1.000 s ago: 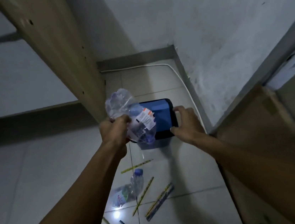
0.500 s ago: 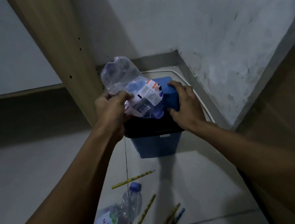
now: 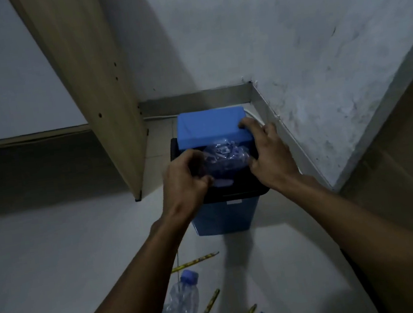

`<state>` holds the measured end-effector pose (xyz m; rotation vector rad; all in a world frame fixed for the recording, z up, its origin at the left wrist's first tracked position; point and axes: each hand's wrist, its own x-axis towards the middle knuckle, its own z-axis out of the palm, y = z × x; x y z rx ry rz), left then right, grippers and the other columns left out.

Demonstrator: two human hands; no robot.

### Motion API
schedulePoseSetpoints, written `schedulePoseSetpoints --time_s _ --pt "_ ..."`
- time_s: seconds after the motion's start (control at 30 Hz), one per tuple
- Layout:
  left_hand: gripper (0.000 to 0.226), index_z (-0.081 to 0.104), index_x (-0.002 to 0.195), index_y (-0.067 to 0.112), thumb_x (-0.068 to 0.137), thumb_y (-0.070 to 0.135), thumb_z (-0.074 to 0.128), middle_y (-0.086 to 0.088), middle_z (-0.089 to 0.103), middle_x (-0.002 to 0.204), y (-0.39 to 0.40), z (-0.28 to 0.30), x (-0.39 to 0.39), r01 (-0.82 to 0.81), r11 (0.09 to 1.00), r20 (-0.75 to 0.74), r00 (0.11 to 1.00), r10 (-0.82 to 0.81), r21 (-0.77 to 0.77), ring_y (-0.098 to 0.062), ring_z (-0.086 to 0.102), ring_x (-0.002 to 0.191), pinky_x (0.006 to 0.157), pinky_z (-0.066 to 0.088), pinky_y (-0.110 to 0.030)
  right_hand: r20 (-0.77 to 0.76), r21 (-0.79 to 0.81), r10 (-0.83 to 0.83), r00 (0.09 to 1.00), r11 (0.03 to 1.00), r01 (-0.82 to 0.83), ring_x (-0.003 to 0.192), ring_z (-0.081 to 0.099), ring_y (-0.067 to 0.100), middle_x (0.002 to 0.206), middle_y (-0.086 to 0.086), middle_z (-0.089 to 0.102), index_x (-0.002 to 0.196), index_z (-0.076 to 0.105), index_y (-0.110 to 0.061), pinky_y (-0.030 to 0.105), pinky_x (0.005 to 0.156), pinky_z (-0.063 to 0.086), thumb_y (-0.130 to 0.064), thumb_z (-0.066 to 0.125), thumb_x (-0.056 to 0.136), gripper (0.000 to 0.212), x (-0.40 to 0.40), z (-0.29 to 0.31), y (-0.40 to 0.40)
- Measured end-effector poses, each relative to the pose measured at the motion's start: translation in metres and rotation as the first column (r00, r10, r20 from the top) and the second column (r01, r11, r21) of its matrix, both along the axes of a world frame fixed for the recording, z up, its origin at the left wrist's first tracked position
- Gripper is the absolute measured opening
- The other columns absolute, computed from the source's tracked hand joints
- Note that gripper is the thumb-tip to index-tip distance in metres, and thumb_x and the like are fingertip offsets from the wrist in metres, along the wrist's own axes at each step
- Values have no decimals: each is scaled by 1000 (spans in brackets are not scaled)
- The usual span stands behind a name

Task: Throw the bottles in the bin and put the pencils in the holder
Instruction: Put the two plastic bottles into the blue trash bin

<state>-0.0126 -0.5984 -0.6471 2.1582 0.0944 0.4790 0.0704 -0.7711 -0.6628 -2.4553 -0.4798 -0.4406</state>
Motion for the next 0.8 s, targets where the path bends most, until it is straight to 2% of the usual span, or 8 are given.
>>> schedulePoseSetpoints --time_s 0.07,0.13,0.23,0.33,0.57,0.67,0.73,0.8 --pt "38 63 104 15 71 3 75 4 68 97 0 -5 0 -39 986 39 999 33 161 -4 58 81 58 41 0 0 2 35 999 999 -35 93 60 33 118 11 44 134 36 -36 38 75 52 -19 65 85 60 -1 -1 -3" --pt "36 63 108 12 74 4 71 -5 71 103 -1 -6 1 -59 967 28 998 54 247 -12 61 85 65 40 -5 -13 11 63 998 998 -63 95 59 31 118 11 45 135 37 -35 35 78 50 -20 64 85 59 0 0 -8" --pt "28 66 105 7 78 2 64 -11 72 100 -3 0 5 -46 934 -49 997 67 354 -25 67 90 76 53 -28 -64 76 121 991 990 -116 103 57 28 121 11 48 137 41 -33 35 89 48 -21 59 90 51 2 3 -15" --pt "10 62 89 2 81 5 57 -18 67 92 -8 8 9 18 885 -203 975 86 464 -34 65 83 73 57 -42 -88 141 161 983 979 -148 107 56 27 121 14 51 137 46 -29 39 97 49 -19 53 95 44 1 6 -17" --pt "14 39 79 11 90 13 49 -9 42 88 -17 8 9 164 854 -443 893 84 493 -28 46 77 69 42 -40 -58 157 125 990 981 -114 97 54 21 119 14 54 134 48 -27 26 83 41 -16 51 95 40 -2 5 -11" --pt "17 46 72 11 89 12 48 -12 55 88 -10 6 8 164 897 -395 918 13 411 -27 54 73 66 49 -41 -51 150 106 993 984 -98 98 54 22 120 14 55 133 47 -27 25 81 38 -17 51 95 40 -4 3 -9" --pt "16 62 89 5 90 10 47 -16 67 96 -3 2 1 138 930 -267 963 -46 340 -25 63 78 72 57 -39 -39 135 85 996 988 -79 101 55 23 123 13 55 133 47 -26 25 80 37 -17 50 95 39 -5 3 -7" --pt "22 67 103 4 90 11 51 -13 70 103 5 -4 -8 58 935 -41 998 -47 350 -22 65 87 78 56 -33 -32 128 59 998 990 -55 103 55 24 125 13 55 134 46 -26 25 80 37 -17 49 96 38 -7 2 -4"
